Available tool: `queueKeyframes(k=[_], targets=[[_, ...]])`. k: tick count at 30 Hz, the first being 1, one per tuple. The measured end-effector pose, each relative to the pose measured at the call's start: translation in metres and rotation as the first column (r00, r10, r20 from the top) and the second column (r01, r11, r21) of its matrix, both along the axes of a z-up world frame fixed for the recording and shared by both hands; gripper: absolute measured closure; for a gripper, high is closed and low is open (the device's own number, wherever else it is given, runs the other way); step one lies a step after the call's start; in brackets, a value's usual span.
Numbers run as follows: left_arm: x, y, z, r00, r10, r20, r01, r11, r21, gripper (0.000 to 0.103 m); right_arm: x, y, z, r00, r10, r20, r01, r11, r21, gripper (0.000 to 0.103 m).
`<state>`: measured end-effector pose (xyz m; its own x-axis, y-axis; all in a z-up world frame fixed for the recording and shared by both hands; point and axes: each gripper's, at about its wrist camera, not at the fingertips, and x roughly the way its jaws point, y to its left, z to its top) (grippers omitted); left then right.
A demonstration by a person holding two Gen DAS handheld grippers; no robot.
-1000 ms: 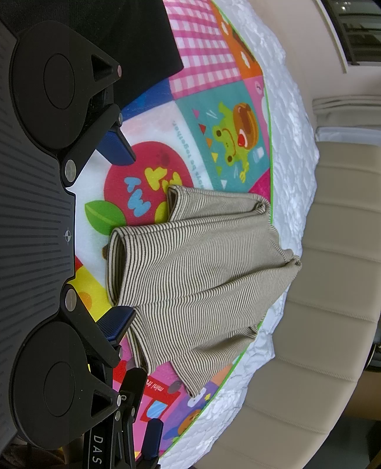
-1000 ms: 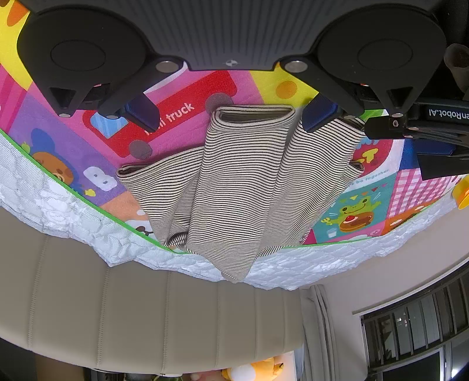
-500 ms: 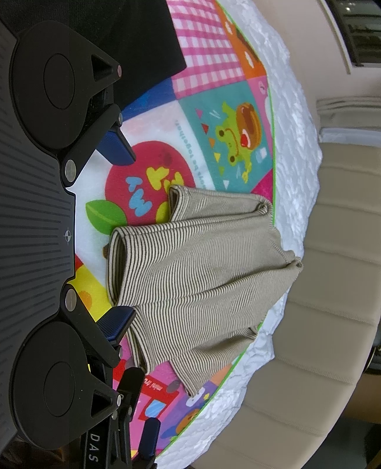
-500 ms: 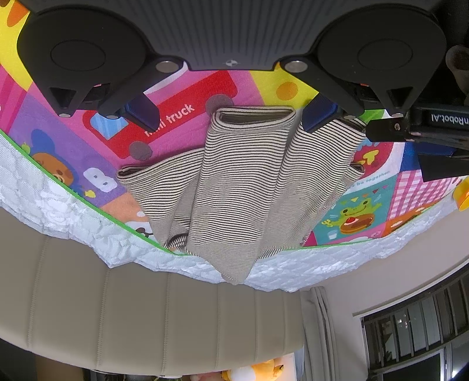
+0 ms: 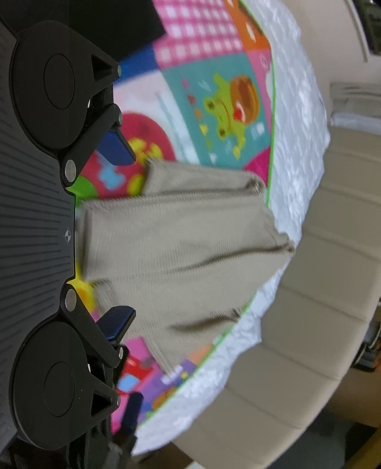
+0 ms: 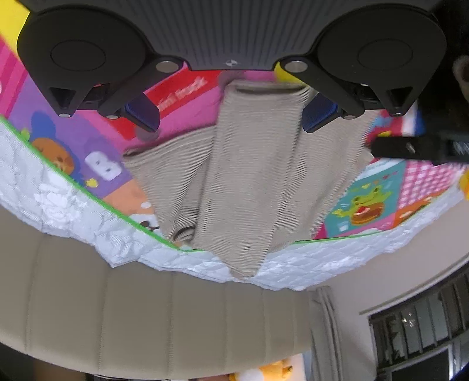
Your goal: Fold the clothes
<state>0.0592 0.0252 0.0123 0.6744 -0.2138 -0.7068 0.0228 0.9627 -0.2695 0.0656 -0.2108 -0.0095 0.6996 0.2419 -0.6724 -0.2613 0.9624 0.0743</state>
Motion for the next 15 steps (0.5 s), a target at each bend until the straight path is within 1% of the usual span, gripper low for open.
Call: queueKeyframes(k=[3, 7, 9, 13, 15], targets=[[0.033, 0.008, 0.007, 1.0, -0.004, 0.017, 0.004, 1.0, -0.005, 0.0, 0.027, -0.002, -0.001, 1.0, -0.016, -0.019, 0.017, 1.0, 0.024, 0.0], [0.083, 0.022, 0.002, 1.0, 0.001, 0.021, -0.002, 0.999, 0.04, 0.0, 0.075, 0.002, -0.008, 0.998, -0.02, -0.062, 0.024, 0.997, 0.072, 0.0], [0.11, 0.03, -0.009, 1.0, 0.005, -0.01, -0.005, 0.999, 0.037, 0.0, 0.104, 0.008, -0.015, 0.997, -0.028, -0.076, 0.033, 0.997, 0.065, 0.0], [0.152, 0.04, -0.035, 0.996, 0.004, -0.091, -0.007, 0.999, -0.032, 0.0, 0.161, 0.019, -0.025, 0.997, -0.049, -0.055, 0.05, 0.999, 0.016, 0.0], [0.166, 0.042, -0.05, 0.992, 0.002, -0.13, -0.008, 0.999, -0.049, 0.0, 0.181, 0.02, -0.03, 0.997, -0.061, -0.044, 0.061, 0.998, -0.018, 0.0]])
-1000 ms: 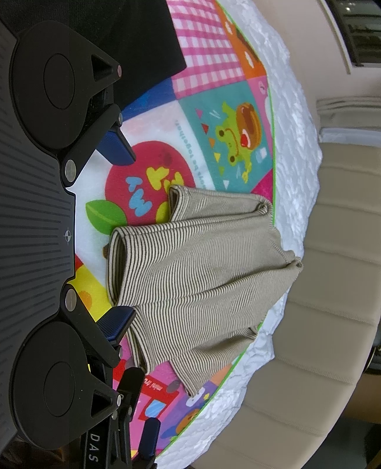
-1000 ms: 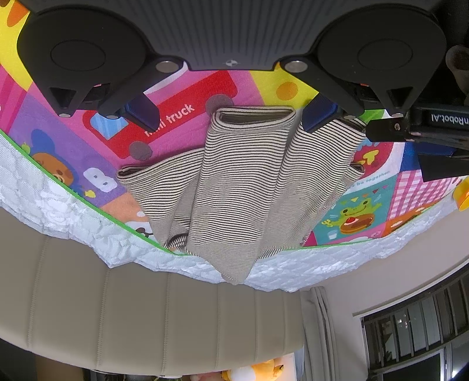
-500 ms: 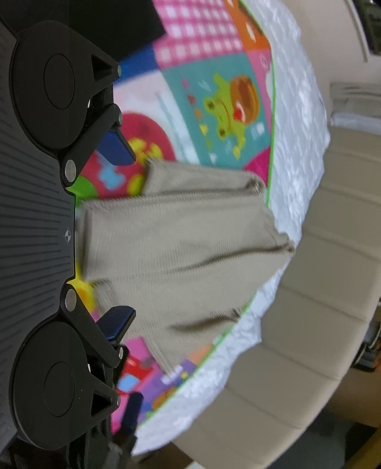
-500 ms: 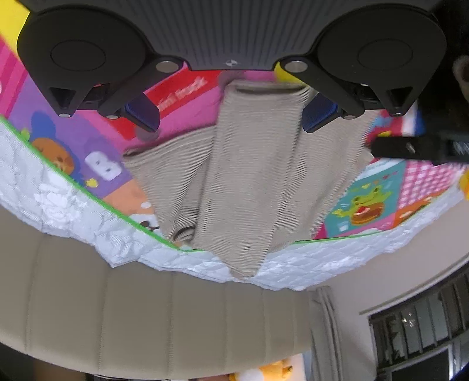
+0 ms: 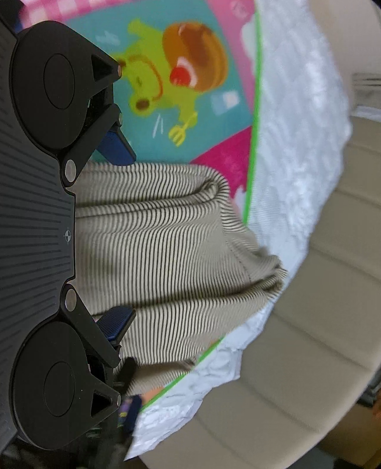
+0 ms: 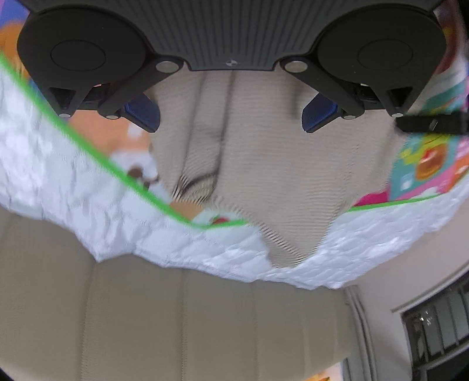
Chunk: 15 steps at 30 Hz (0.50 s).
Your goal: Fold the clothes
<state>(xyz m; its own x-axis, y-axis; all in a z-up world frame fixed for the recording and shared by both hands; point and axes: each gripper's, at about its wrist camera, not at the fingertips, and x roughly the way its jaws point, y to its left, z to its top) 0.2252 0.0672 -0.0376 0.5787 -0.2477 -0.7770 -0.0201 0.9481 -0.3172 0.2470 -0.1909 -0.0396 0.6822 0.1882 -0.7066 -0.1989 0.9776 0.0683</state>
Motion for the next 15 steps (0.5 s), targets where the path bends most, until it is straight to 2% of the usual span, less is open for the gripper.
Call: queueKeyframes(k=[2, 5, 7, 9, 12, 15], targets=[[0.009, 0.002, -0.014, 0.999, 0.005, -0.038, -0.005, 1.0, -0.002, 0.0, 0.018, -0.005, -0.007, 1.0, -0.007, -0.025, 0.007, 1.0, -0.005, 0.0], [0.01, 0.003, -0.024, 0.999, -0.01, -0.048, 0.01, 1.0, 0.003, 0.0, 0.037, -0.025, -0.025, 0.986, -0.021, -0.167, 0.041, 0.993, 0.115, 0.0], [0.01, -0.001, -0.026, 0.998, -0.045, -0.053, 0.047, 0.998, 0.03, 0.0, 0.039, -0.035, -0.031, 0.982, -0.028, -0.189, 0.062, 0.982, 0.181, 0.0], [0.012, -0.003, -0.027, 0.994, -0.08, -0.072, 0.084, 0.995, 0.053, 0.0, 0.039, -0.037, -0.032, 0.981, -0.024, -0.194, 0.062, 0.979, 0.194, 0.0], [0.016, -0.001, -0.026, 0.989, -0.105, -0.107, 0.111, 0.992, 0.053, 0.0, 0.036, -0.029, -0.032, 0.982, 0.022, -0.187, 0.001, 0.992, 0.125, 0.0], [0.018, 0.013, -0.025, 0.988, -0.084, -0.129, 0.082, 0.996, -0.025, 0.0, 0.024, -0.019, -0.03, 0.985, 0.077, -0.152, -0.07, 0.996, 0.047, 0.005]])
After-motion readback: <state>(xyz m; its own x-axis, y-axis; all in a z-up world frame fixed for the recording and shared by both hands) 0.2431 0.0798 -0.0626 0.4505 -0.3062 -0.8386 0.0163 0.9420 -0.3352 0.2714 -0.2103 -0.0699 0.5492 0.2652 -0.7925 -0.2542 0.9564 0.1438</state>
